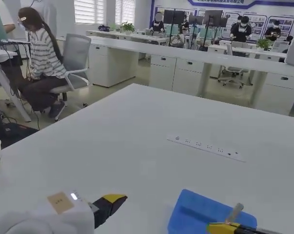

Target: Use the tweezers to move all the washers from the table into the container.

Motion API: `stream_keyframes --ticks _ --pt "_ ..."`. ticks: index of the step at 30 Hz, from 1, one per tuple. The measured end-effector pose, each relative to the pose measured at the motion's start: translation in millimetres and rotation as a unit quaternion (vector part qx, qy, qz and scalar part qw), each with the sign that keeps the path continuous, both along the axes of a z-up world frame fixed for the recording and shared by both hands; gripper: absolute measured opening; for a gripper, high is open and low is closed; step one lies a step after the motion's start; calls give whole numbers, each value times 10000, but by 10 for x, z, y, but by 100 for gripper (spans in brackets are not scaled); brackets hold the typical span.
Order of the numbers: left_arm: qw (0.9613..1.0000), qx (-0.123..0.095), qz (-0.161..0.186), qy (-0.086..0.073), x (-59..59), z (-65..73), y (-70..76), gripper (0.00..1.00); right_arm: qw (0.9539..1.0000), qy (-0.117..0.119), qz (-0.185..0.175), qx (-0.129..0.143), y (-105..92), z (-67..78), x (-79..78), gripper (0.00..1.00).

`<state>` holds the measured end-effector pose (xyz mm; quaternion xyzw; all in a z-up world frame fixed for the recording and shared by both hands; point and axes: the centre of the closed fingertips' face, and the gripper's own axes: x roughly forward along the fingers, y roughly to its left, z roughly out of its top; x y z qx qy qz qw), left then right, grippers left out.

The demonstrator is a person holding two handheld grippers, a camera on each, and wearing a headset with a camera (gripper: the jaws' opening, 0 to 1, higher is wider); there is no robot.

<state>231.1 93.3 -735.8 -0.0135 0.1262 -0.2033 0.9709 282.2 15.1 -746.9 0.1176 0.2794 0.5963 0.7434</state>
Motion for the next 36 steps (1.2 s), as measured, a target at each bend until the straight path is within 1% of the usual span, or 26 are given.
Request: stream_keyframes --ticks 1,3,4,5,8,12,16,17,18,21,24,26,27,31,33,36 --pt "10000 5 4 -2 -1 0 2 69 10000 11 -74 39 -6 24 56 2" --pt "10000 2 8 -10 -1 2 4 69 9999 35 -88 40 -21 32 111 2" --pt "10000 -9 4 -13 -1 4 3 69 9998 57 -170 58 -25 39 156 2" --pt "10000 -14 5 -15 -2 5 5 69 9996 99 -239 84 -36 38 222 2" --pt "10000 -19 -4 -13 -3 4 1 69 9992 152 -349 108 -45 23 343 2" --pt "10000 -3 -16 -6 -4 0 -5 69 9984 232 -521 -17 -58 -76 484 2" --pt "10000 3 -22 4 -6 -4 -7 69 9974 206 -660 -226 -78 -206 607 2" --pt "10000 8 -23 7 -7 -5 -8 69 9972 141 -672 -285 -82 -235 625 2" --pt "10000 19 -23 13 -7 -9 -7 69 9967 56 -691 -426 -93 -289 649 2" --pt "10000 28 -27 20 -8 -13 -10 69 9952 -97 -731 -648 -109 -390 698 2" --pt "10000 46 -24 39 -7 -22 -6 68 9941 -229 -738 -763 -109 -446 740 2" --pt "10000 49 -24 40 -7 -22 -7 68 9930 -322 -742 -861 -128 -494 806 2" --pt "10000 52 -25 48 -8 -25 -9 68 9921 -408 -719 -942 -132 -522 826 2" --pt "10000 69 -33 59 -4 -32 -11 68 9897 -555 -656 -1144 -125 -596 855 2" --pt "9999 81 -34 64 -4 -35 -12 68 9895 -573 -634 -1170 -113 -613 858 2" --pt "9999 87 -26 72 -5 -39 -5 68 9868 -771 -514 -1328 -105 -653 861 2"
